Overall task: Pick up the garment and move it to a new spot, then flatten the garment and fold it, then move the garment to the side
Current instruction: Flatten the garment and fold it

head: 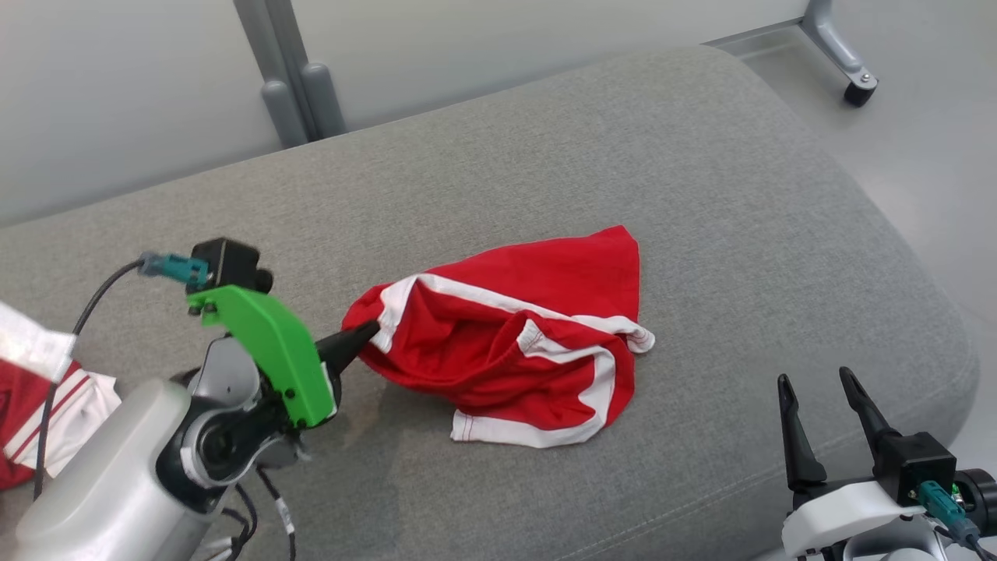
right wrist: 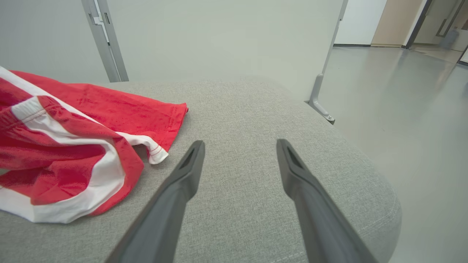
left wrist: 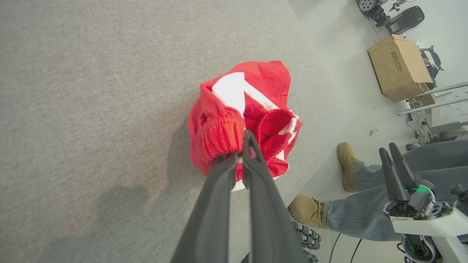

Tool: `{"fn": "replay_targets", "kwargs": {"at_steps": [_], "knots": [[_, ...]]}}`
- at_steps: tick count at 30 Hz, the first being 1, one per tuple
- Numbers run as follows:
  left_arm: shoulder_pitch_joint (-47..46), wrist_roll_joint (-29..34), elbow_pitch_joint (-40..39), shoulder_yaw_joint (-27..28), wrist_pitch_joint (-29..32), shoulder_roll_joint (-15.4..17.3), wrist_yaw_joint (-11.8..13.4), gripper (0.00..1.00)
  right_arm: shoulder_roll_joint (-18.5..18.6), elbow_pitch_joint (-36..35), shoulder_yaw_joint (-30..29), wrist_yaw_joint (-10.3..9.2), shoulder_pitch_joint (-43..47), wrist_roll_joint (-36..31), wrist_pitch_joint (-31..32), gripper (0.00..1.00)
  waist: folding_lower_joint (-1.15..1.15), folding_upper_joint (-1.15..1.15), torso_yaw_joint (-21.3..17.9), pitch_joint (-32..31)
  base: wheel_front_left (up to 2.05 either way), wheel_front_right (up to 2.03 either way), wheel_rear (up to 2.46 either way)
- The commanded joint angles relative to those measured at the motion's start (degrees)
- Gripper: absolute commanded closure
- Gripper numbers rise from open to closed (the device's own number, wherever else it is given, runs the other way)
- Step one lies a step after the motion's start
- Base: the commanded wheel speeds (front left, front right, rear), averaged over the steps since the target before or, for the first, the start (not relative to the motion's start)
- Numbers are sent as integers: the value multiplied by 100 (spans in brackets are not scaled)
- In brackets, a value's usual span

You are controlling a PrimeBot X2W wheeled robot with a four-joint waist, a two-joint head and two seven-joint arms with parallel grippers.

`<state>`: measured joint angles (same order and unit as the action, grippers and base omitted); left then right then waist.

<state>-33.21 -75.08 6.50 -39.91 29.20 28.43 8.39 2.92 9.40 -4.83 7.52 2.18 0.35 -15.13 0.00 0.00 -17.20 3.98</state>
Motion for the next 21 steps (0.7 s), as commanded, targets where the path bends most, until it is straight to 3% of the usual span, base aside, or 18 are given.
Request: {"fn": "replay_targets", "kwargs": {"at_steps": [1, 8, 18, 19, 21], "knots": [[379, -155, 22, 120, -94, 184, 44, 100, 2, 10, 31, -6, 17, -30, -3, 0, 0, 0, 238, 56, 0, 0, 0], [1245, -592, 322, 367, -573, 41, -147, 100, 70, 37, 114, -6, -37, -73, -3, 0, 0, 0, 657, 72, 0, 0, 0], [1708, -458, 1027, 350, -1525, -589, -941, 100, 281, 22, 257, -6, 36, -110, -3, 0, 0, 0, 1038, -65, 0, 0, 0], [1725, -470, 1062, 337, -1574, -628, -1056, 88, 294, 18, 262, -6, 66, -107, -3, 0, 0, 0, 1060, -79, 0, 0, 0], [1792, -604, 1156, 352, -1573, -705, -1198, 54, 318, 13, 259, -6, 102, -100, -3, 0, 0, 0, 1099, -110, 0, 0, 0]]}}
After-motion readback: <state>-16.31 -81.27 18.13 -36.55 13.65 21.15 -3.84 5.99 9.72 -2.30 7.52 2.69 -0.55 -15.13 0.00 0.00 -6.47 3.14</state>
